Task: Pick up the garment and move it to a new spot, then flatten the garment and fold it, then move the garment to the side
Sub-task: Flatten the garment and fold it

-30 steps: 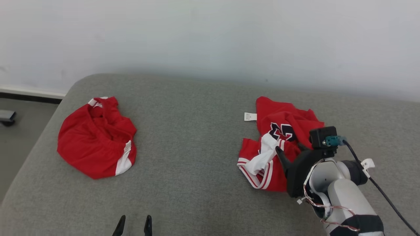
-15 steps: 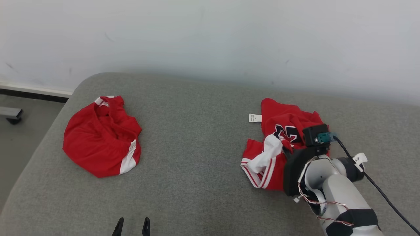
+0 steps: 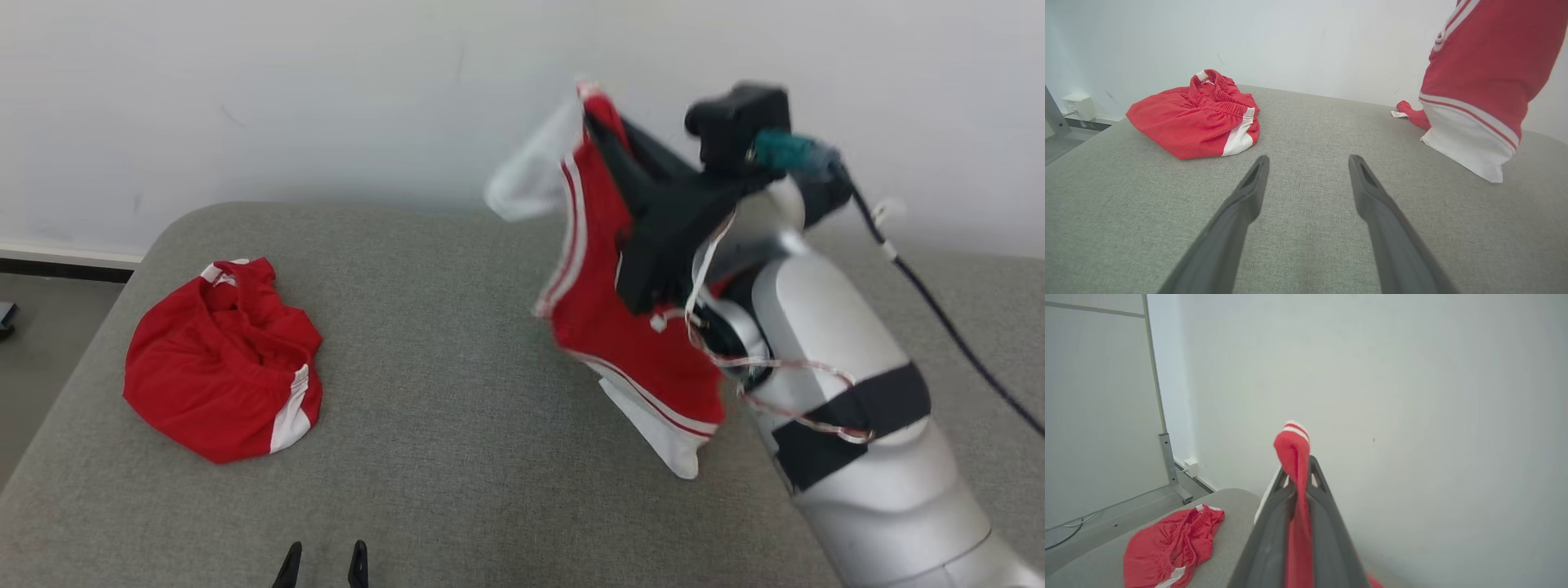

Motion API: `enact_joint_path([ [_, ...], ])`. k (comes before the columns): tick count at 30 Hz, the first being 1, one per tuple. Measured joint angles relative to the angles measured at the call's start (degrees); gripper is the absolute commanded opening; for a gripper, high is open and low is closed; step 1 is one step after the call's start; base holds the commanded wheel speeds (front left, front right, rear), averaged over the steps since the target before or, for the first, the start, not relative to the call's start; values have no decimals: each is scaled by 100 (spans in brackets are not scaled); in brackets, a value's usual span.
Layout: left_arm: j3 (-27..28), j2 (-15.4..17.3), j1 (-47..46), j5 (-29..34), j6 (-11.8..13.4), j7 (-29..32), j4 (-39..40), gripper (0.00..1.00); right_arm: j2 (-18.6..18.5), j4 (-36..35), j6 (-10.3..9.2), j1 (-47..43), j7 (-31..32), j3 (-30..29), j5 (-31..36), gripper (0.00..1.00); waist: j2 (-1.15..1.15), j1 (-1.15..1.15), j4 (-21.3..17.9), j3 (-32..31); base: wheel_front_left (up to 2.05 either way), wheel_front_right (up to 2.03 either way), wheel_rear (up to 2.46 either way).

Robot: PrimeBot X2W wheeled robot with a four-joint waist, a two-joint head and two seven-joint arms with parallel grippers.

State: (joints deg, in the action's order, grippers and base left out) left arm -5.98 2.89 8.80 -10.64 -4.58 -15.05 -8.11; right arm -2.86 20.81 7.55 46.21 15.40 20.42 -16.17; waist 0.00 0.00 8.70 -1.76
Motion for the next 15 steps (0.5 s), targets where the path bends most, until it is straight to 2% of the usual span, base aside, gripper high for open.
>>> enact_joint_path([
  [9, 10, 1, -45, 0, 4, 0, 20, 100, 2, -240, 0, 1362, -632, 16, -334, 0, 0, 0, -13, 46, 0, 0, 0],
  [15, 34, 1, -44, 4, 15, 0, 41, 100, 1, 219, 0, 1652, -777, -543, -112, 0, 0, 0, -36, 71, 0, 0, 0],
])
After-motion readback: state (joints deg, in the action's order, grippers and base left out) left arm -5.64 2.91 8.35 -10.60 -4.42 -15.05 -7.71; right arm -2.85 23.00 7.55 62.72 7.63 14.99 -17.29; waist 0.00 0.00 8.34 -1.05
